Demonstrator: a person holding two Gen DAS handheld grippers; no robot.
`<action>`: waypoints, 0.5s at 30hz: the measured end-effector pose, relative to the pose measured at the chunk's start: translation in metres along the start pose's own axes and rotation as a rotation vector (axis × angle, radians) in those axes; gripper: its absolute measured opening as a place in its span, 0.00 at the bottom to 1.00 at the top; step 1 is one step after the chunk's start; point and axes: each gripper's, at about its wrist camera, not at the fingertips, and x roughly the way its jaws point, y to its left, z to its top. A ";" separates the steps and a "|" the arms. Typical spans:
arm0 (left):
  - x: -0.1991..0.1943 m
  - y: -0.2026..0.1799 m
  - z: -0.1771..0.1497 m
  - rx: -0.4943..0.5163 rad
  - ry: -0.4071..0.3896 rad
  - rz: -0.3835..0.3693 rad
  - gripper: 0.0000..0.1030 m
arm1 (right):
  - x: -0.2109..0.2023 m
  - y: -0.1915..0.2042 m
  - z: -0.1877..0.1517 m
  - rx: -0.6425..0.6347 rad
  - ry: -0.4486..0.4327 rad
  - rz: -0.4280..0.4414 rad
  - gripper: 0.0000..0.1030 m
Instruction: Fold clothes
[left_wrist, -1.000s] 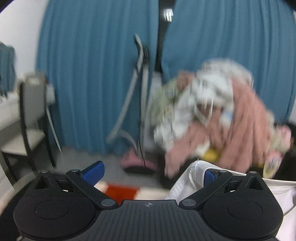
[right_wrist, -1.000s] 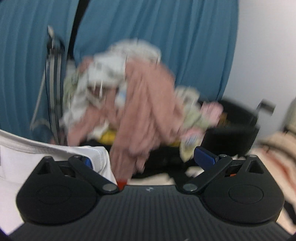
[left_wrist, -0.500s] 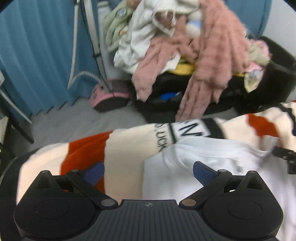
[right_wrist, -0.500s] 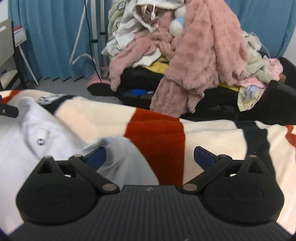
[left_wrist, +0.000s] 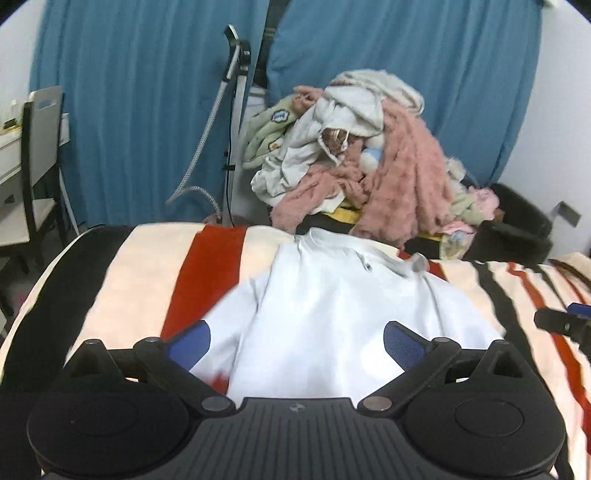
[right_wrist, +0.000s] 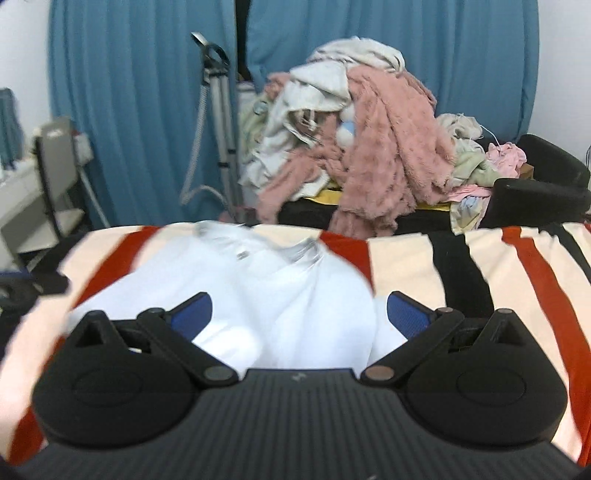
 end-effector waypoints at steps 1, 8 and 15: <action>-0.017 -0.001 -0.011 0.009 -0.009 0.001 0.98 | -0.016 0.001 -0.006 0.012 -0.014 0.001 1.00; -0.094 -0.010 -0.074 0.053 -0.019 0.029 0.98 | -0.092 0.007 -0.047 0.063 -0.076 -0.005 1.00; -0.099 0.029 -0.099 -0.091 -0.035 0.019 0.98 | -0.130 0.004 -0.090 0.122 -0.158 -0.023 0.99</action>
